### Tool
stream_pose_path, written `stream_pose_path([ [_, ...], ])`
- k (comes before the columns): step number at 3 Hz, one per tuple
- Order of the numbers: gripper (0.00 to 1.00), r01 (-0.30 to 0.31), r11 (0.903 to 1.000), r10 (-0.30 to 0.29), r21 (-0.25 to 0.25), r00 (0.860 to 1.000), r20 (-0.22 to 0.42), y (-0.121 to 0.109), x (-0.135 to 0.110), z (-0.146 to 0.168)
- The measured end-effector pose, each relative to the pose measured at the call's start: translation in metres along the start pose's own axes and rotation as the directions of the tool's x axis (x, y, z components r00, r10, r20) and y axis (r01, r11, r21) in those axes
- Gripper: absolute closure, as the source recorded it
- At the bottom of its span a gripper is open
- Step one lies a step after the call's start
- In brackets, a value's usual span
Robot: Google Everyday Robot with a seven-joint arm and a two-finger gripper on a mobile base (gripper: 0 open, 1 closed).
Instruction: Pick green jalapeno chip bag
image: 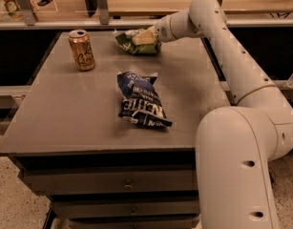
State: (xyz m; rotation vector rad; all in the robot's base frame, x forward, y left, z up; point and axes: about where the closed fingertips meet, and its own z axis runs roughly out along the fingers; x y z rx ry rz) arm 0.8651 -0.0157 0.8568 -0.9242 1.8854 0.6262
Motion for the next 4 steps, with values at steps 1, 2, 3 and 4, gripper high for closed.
stream_pose_path([
  [1,0.88,0.019,0.9997,-0.02,0.012,0.999,0.049,-0.004,-0.017,-0.005],
  [2,1.0,0.018,0.9994,-0.02,0.028,0.996,0.086,-0.007,-0.027,-0.01],
  [3,1.0,0.03,0.9984,-0.036,0.048,0.99,0.138,-0.009,-0.048,-0.024],
  [4,1.0,0.062,0.996,-0.074,0.065,0.978,0.194,-0.008,-0.073,-0.048],
])
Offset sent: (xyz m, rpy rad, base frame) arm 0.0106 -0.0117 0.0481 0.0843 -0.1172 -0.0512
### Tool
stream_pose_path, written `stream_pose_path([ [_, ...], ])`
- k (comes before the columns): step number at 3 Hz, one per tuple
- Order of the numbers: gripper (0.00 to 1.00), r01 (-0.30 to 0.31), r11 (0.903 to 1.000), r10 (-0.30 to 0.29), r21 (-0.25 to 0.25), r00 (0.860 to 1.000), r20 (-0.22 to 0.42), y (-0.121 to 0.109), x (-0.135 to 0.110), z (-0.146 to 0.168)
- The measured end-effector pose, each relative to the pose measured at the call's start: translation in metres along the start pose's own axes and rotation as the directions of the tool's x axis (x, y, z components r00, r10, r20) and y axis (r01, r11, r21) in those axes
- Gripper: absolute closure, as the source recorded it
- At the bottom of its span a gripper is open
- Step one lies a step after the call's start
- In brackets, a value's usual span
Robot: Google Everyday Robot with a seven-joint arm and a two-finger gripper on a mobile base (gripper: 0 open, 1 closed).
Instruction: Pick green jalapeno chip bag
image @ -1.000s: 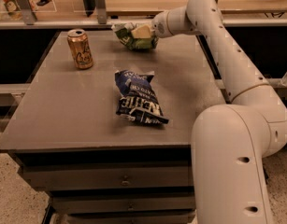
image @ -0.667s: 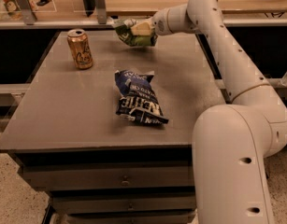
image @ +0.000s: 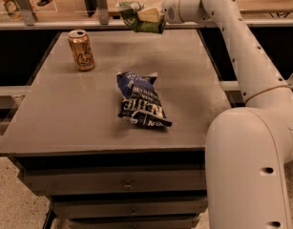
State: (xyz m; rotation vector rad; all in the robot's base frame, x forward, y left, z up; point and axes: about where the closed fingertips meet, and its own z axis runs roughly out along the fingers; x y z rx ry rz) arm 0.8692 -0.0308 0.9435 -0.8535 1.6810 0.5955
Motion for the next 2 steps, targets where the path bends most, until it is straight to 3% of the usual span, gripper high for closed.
stream_pose_path([
  [2,1.0,0.115,0.9929,-0.114,-0.032,0.993,0.025,0.013,-0.047,-0.046],
])
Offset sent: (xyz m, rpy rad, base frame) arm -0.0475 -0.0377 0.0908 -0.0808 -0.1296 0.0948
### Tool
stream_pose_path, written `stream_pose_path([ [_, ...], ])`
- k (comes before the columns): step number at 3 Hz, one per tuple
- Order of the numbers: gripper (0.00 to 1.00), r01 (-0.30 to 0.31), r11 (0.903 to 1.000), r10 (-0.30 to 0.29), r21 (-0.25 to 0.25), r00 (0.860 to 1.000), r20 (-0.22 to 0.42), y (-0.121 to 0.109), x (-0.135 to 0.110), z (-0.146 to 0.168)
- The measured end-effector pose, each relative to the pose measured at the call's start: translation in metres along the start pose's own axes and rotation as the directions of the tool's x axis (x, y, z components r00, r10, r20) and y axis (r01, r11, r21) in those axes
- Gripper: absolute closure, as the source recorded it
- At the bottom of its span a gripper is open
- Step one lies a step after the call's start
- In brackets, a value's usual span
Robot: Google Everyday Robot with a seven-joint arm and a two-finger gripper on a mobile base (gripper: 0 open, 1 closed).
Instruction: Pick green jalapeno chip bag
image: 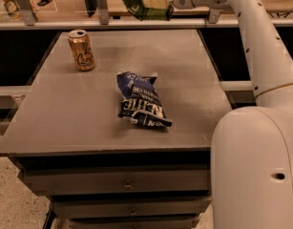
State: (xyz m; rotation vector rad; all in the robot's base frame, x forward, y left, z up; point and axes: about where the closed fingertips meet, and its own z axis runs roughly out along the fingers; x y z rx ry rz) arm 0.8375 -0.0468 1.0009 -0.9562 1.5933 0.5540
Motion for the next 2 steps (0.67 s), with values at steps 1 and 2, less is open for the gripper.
stream_pose_path([
  [1,1.0,0.01,0.9996,-0.01,-0.028,1.0,-0.027,0.0059,0.0008,-0.0076],
  [2,1.0,0.019,0.999,-0.021,-0.04,0.999,-0.041,0.0073,0.0006,-0.0113],
])
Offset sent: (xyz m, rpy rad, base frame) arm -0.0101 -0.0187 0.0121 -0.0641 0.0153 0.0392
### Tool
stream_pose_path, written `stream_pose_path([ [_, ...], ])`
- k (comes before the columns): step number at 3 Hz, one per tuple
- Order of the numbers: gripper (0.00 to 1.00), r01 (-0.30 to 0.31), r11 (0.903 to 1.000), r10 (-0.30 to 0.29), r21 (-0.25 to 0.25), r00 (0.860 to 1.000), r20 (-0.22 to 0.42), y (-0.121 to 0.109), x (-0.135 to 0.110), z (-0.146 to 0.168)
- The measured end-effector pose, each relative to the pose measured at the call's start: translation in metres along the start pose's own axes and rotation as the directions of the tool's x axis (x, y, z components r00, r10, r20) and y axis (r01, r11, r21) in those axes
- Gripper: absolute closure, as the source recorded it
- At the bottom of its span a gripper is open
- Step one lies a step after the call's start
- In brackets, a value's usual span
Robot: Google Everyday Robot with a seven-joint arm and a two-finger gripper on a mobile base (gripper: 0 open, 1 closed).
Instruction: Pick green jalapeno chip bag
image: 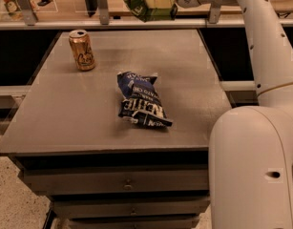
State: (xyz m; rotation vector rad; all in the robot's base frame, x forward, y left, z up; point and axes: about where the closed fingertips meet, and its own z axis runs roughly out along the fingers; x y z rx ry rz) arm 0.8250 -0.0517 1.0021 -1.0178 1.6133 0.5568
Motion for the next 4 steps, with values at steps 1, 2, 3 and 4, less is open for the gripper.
stream_pose_path([
  [1,1.0,-0.001,0.9999,0.001,-0.014,1.0,-0.016,0.0019,0.004,0.0011],
  [2,1.0,-0.007,0.9997,0.007,-0.025,1.0,-0.022,0.0032,0.0071,0.0041],
  [3,1.0,-0.03,0.9995,0.03,0.005,1.0,0.003,-0.0056,0.0065,0.0056],
  [4,1.0,-0.03,0.9995,0.03,0.005,1.0,0.003,-0.0056,0.0065,0.0057],
])
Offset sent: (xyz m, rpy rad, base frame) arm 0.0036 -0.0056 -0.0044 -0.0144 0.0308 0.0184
